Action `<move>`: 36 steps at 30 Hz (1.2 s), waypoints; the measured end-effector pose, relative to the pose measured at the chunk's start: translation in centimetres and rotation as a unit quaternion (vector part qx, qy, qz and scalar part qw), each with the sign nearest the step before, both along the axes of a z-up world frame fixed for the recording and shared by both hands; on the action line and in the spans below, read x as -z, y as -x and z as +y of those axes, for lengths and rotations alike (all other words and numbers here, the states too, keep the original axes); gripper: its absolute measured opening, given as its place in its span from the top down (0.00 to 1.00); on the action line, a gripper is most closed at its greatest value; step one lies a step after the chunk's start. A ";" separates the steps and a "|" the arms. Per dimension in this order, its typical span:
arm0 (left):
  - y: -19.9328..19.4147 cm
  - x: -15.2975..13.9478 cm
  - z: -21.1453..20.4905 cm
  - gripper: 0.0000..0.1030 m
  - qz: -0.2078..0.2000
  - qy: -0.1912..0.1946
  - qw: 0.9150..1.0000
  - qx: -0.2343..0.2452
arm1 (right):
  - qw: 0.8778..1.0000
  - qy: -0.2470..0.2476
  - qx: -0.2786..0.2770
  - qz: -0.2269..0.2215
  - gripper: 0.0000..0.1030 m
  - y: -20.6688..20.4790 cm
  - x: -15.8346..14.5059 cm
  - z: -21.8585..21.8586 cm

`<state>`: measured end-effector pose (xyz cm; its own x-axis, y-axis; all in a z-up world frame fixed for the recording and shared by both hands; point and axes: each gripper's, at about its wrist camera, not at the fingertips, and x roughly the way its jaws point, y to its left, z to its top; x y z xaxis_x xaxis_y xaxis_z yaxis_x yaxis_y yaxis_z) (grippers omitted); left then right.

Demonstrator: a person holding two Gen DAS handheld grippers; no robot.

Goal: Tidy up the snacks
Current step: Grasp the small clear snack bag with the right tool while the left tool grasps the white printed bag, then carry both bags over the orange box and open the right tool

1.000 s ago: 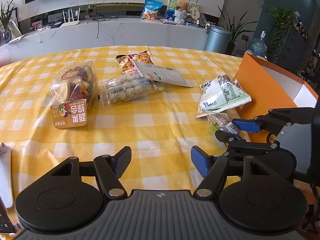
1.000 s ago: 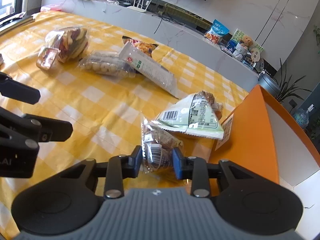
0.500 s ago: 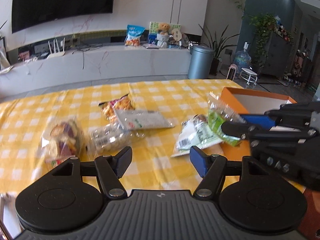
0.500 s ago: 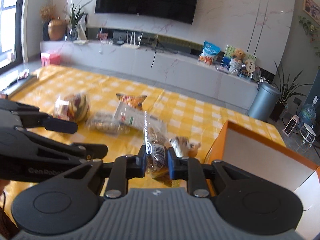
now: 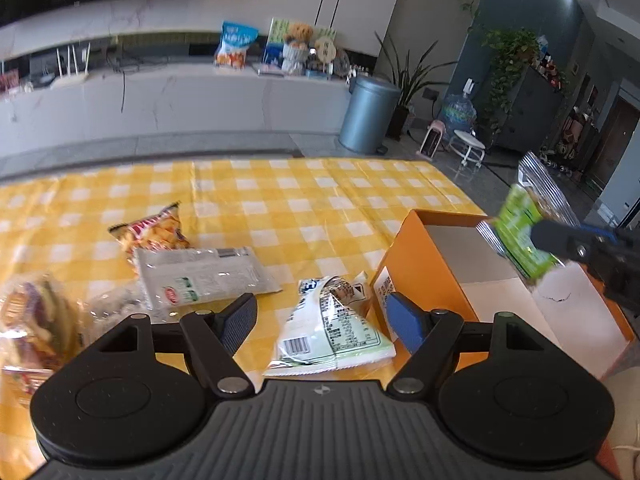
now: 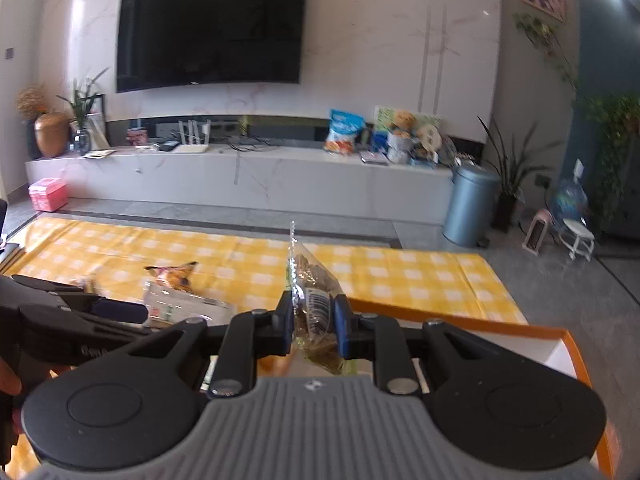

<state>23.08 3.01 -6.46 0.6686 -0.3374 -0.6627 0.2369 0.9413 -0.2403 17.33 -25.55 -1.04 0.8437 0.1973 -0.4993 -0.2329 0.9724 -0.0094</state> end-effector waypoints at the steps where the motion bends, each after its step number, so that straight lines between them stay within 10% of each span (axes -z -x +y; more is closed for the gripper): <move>1: -0.7 0.4 -0.1 0.16 0.011 0.005 1.000 0.000 | 1.000 -0.008 0.008 0.012 0.83 -0.6 0.4 -0.8; 17: -5.3 5.1 -3.4 0.29 0.090 -0.038 0.995 0.020 | 0.985 -0.065 0.045 0.152 0.82 -7.4 5.7 -5.1; 36: -2.9 -0.4 -3.4 0.52 0.003 -0.044 0.999 0.025 | 0.965 -0.072 0.046 0.248 0.81 -11.6 8.5 -7.1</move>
